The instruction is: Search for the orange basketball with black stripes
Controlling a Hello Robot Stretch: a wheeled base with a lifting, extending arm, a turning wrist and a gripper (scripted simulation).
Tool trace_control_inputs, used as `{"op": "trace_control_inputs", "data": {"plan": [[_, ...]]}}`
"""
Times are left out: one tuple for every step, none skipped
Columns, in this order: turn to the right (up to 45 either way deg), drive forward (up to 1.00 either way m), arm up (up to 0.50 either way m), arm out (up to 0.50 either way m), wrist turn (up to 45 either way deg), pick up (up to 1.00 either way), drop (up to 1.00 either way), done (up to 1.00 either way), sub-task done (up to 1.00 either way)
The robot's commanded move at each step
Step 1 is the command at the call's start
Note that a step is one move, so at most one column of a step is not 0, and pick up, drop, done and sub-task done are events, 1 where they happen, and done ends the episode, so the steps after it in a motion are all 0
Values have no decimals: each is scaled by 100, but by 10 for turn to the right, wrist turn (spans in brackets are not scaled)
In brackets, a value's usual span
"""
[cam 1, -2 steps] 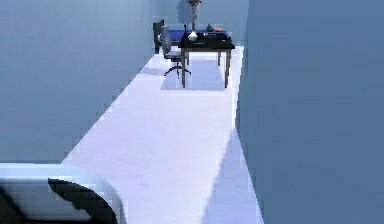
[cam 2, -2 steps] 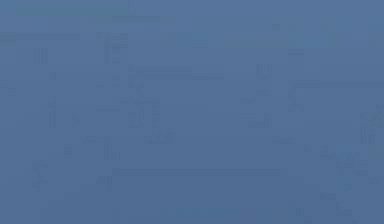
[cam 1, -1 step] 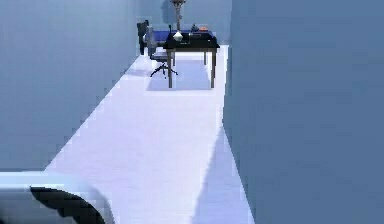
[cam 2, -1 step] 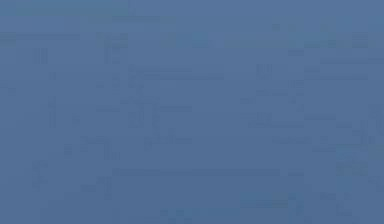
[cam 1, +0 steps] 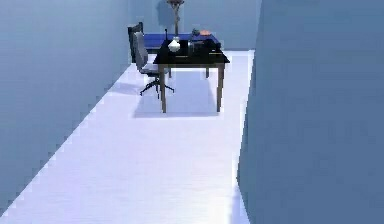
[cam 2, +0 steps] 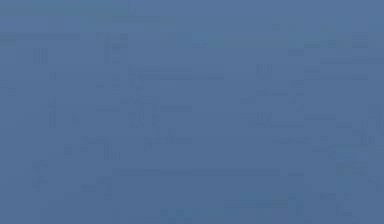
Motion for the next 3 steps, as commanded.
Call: {"op": "trace_control_inputs", "data": {"plan": [[0, 100, 0, 0, 0, 0, 0, 0, 0], [0, 55, 0, 0, 0, 0, 0, 0, 0], [240, 0, 0, 0, 0, 0, 0, 0, 0]]}}
